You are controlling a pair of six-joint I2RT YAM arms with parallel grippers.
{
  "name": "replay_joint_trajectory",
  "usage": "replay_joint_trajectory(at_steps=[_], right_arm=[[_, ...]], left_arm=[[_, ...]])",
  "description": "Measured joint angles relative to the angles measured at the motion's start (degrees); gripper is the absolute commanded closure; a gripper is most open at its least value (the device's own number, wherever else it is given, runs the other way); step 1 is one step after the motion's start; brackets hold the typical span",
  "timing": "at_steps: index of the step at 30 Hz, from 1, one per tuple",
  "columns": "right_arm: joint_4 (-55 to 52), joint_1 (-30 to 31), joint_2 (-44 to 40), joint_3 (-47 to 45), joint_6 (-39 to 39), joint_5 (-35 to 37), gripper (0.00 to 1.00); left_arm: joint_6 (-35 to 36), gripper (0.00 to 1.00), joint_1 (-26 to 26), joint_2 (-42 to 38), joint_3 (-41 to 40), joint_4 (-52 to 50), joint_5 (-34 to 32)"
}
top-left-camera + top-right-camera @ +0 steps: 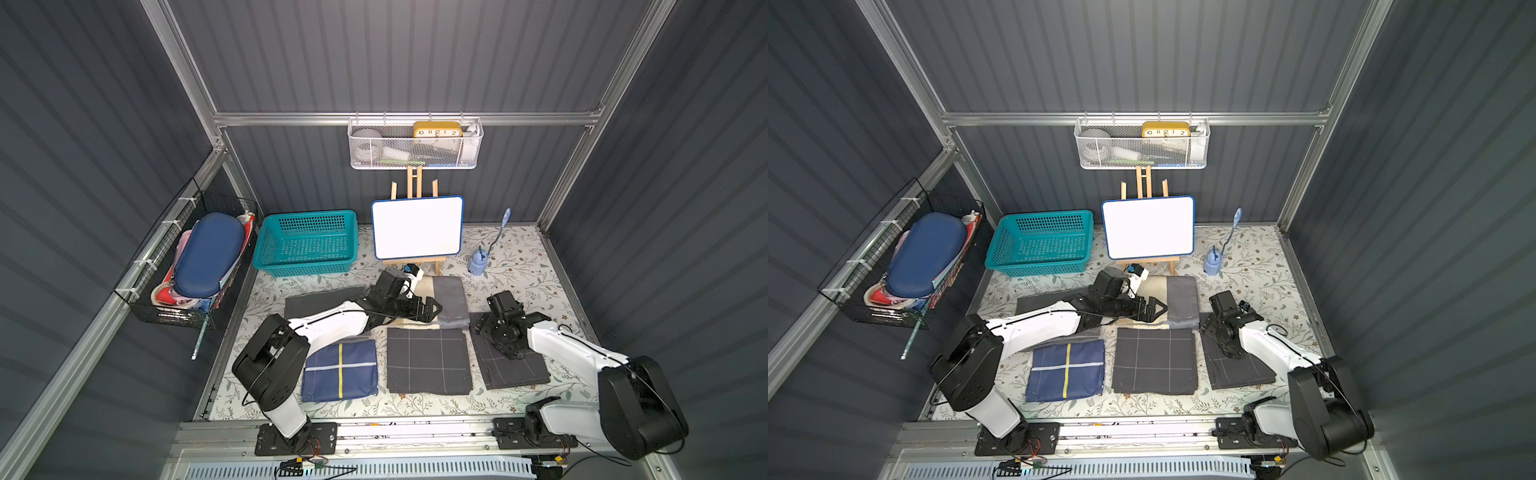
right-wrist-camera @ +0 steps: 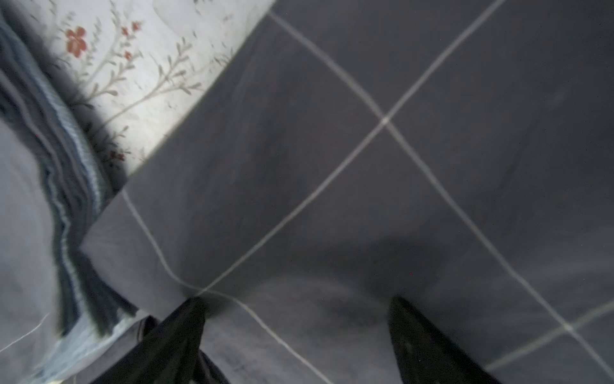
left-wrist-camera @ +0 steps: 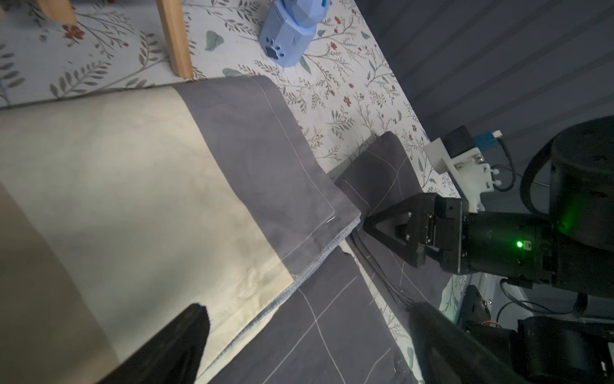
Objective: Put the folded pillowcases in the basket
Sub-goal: Move the pillowcase to the center of the board, then pick up the pillowcase from the center of the board.
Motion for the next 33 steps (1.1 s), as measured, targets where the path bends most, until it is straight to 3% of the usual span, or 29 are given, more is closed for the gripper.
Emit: replay_joint_trajectory(at_steps=[9, 14, 17, 20, 25, 33], right_arm=[[11.8, 4.5, 5.7, 3.2, 4.9, -3.4, 0.12], [8.3, 4.7, 3.6, 4.4, 5.5, -1.7, 0.12], [5.9, 0.2, -2.2, 3.8, 3.5, 0.4, 0.12], [4.8, -8.0, -6.8, 3.6, 0.2, 1.0, 0.12], [2.8, -17.6, -6.9, 3.1, -4.2, -0.9, 0.12], [2.6, -23.1, -3.9, 1.1, -6.9, -9.1, 0.13]], left_arm=[[0.3, 0.22, -2.4, 6.4, 5.1, -2.3, 1.6], [0.5, 0.33, -4.9, 10.7, 10.6, -3.4, 3.1], [0.9, 0.36, -5.9, 13.7, 15.5, -4.9, 3.1], [1.0, 0.36, -6.1, 17.4, 20.9, -6.6, 3.1], [1.0, 0.39, -6.4, 23.8, 28.7, -10.8, 3.0], [1.2, 0.39, -8.9, 27.1, 31.8, -18.2, 2.8]])
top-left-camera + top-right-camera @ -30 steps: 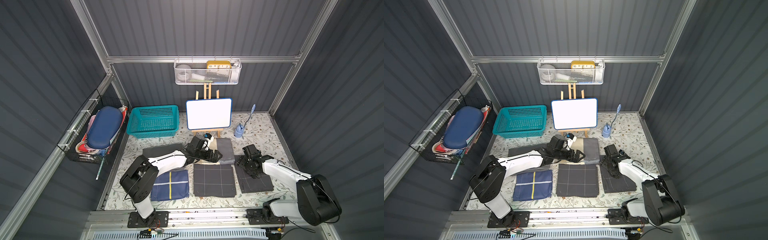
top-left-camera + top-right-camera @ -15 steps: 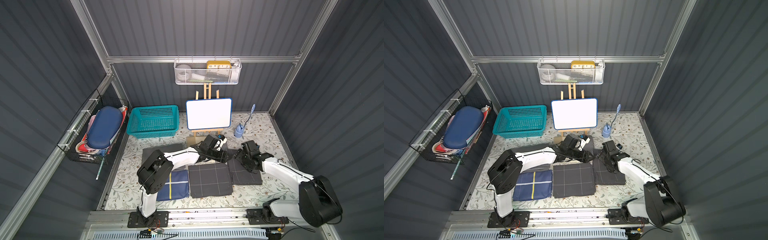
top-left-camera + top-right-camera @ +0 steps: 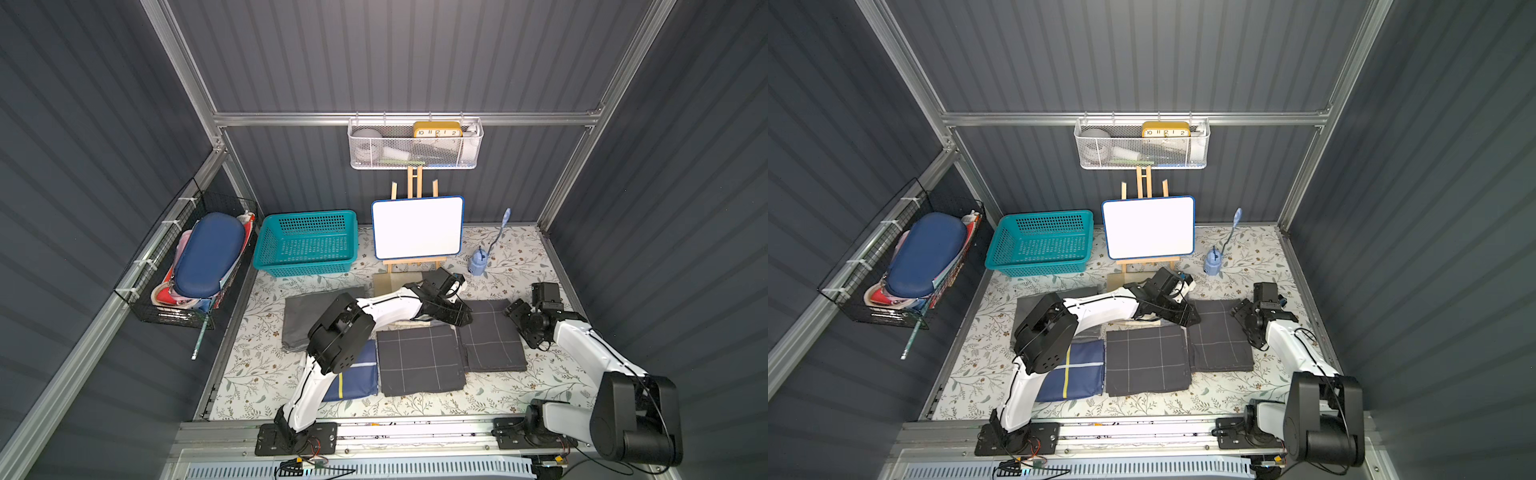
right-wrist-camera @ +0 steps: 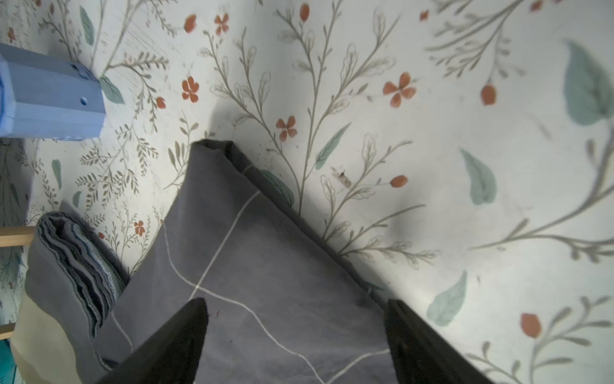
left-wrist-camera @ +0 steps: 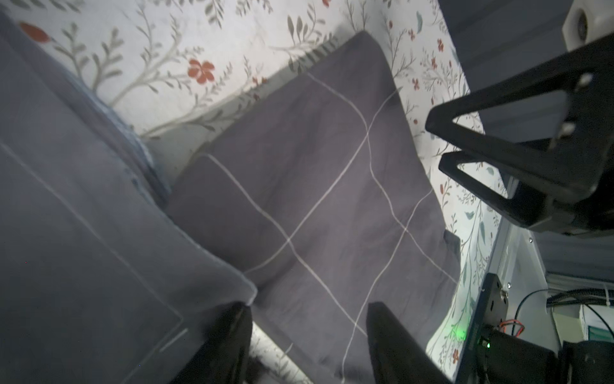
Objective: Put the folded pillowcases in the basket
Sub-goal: Pick up the pillowcase from the center of the board.
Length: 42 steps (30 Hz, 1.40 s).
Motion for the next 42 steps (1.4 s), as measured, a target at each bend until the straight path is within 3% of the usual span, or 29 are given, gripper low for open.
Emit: replay_joint_trajectory(at_steps=[5, 16, 28, 32, 38, 42], right_arm=[[-0.1, -0.3, 2.1, -0.2, -1.0, -2.5, 0.13], [-0.5, -0.4, -1.0, -2.8, 0.2, -1.4, 0.14], [-1.7, -0.4, -1.4, -3.6, 0.1, -0.7, 0.14], [-1.3, -0.4, -0.1, -3.6, -0.1, -1.5, 0.17], [-0.2, -0.7, 0.2, -3.9, -0.1, -2.8, 0.23], [1.3, -0.5, 0.2, -4.4, 0.0, -4.0, 0.33]], left_arm=[[0.2, 0.34, -1.9, 0.0, 0.2, -3.6, -2.0], [0.5, 0.36, -3.1, 2.9, 4.5, -8.0, -3.9], [0.1, 0.35, -3.2, 6.3, 8.7, -9.0, -10.8], [0.2, 0.46, -3.2, 7.1, 9.6, -9.0, -10.9], [0.2, 0.46, -3.1, 9.5, 12.9, -8.4, -9.7], [0.7, 0.56, -3.1, 11.4, 15.5, -7.7, -8.5]])
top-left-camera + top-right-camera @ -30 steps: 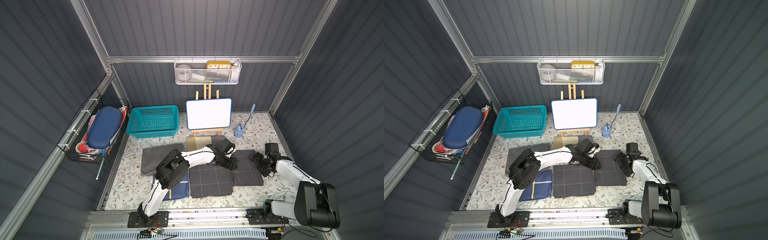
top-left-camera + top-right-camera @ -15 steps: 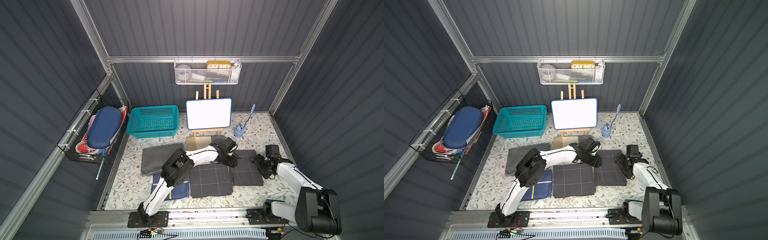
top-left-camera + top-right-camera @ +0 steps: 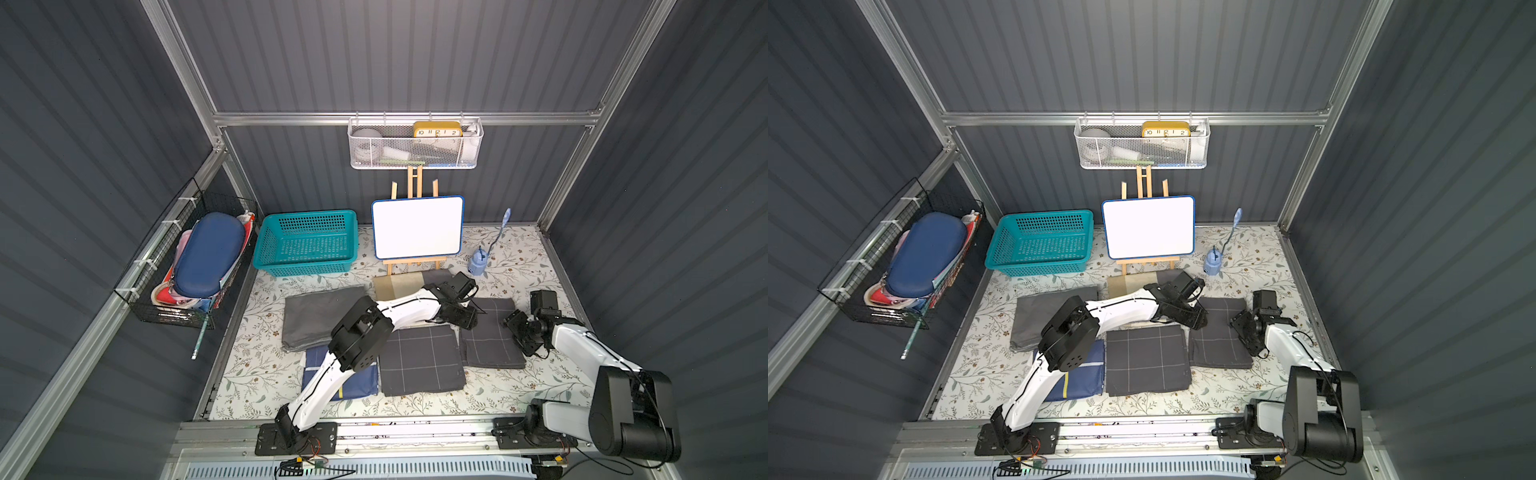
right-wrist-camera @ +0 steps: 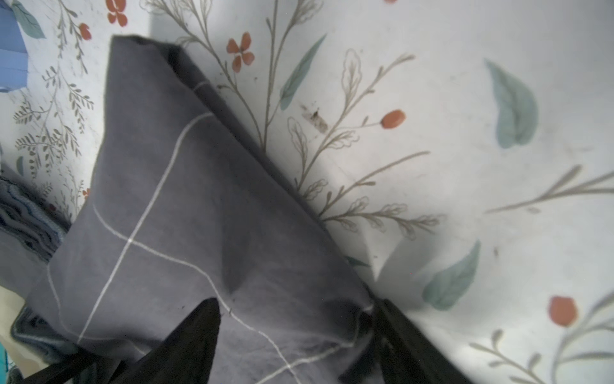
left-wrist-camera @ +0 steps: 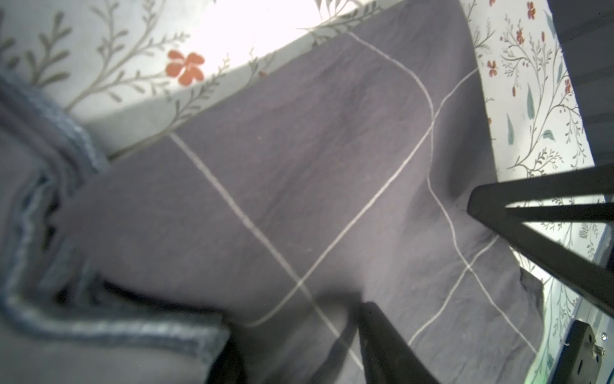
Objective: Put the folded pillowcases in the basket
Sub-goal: Pick up the pillowcase from the center of the board.
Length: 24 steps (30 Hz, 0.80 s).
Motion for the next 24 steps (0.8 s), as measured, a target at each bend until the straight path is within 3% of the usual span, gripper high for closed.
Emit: replay_joint_trajectory(at_steps=[7, 18, 24], right_arm=[[0.7, 0.6, -0.2, -1.0, 0.5, -1.9, 0.62], [-3.0, 1.8, -8.7, -0.6, 1.3, -1.9, 0.72], [-6.5, 2.3, -12.8, 1.7, 1.4, -1.2, 0.76]], left_arm=[[0.9, 0.76, 0.0, 1.4, 1.9, 0.0, 0.6], [1.2, 0.92, -0.9, -0.3, 1.9, 0.4, 0.4], [1.1, 0.96, -1.6, -6.5, 0.0, 3.0, 0.4]])
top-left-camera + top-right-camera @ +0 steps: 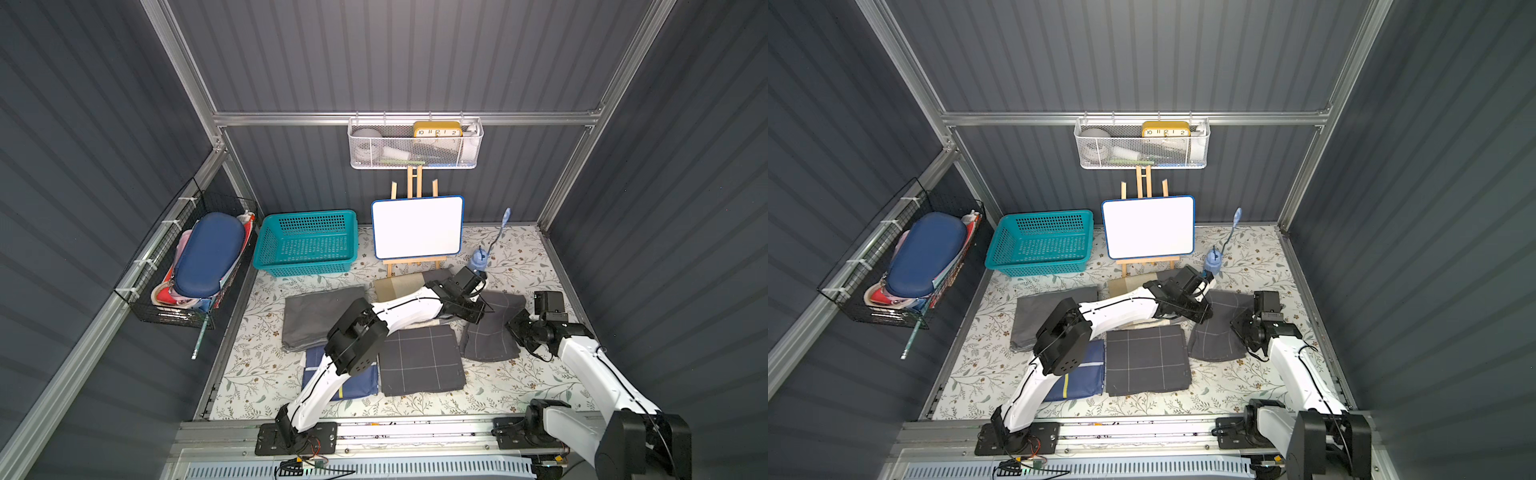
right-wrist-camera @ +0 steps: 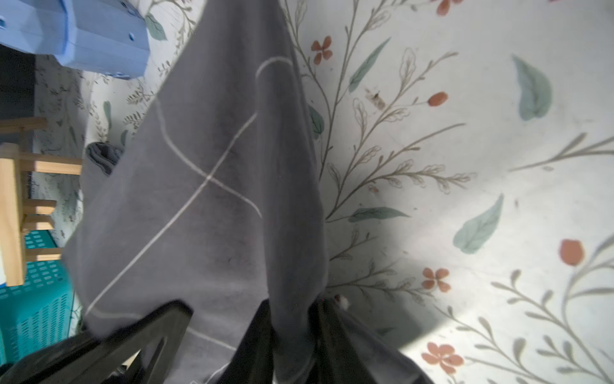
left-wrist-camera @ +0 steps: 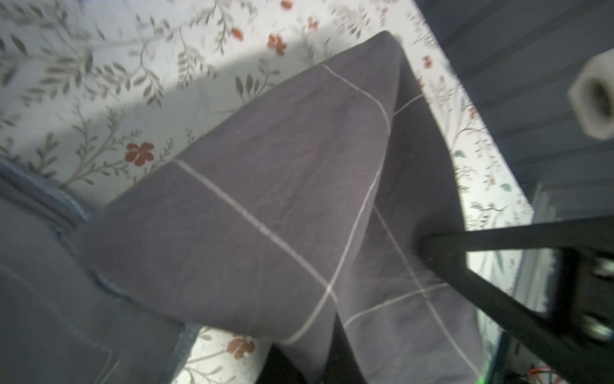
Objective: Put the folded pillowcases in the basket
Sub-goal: Pick up the pillowcase from the center of the board.
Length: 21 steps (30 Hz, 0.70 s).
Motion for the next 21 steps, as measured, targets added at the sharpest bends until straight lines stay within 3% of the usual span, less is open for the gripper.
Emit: replay_joint_trajectory(at_steps=[9, 15, 21], right_arm=[[-4.5, 2.3, -3.5, 9.8, -1.7, 0.8, 0.79], [-4.7, 12.2, 0.8, 21.0, -3.3, 3.4, 0.83], [-1.0, 22.1, 11.9, 30.1, -3.9, 5.4, 0.85]], left_arm=[[-0.4, 0.99, 0.0, -9.1, -1.7, 2.0, -4.2], [-1.6, 1.00, 2.4, -13.7, -3.5, 1.4, -7.5], [-2.4, 1.00, 9.9, -20.8, -9.3, -0.5, -10.6]])
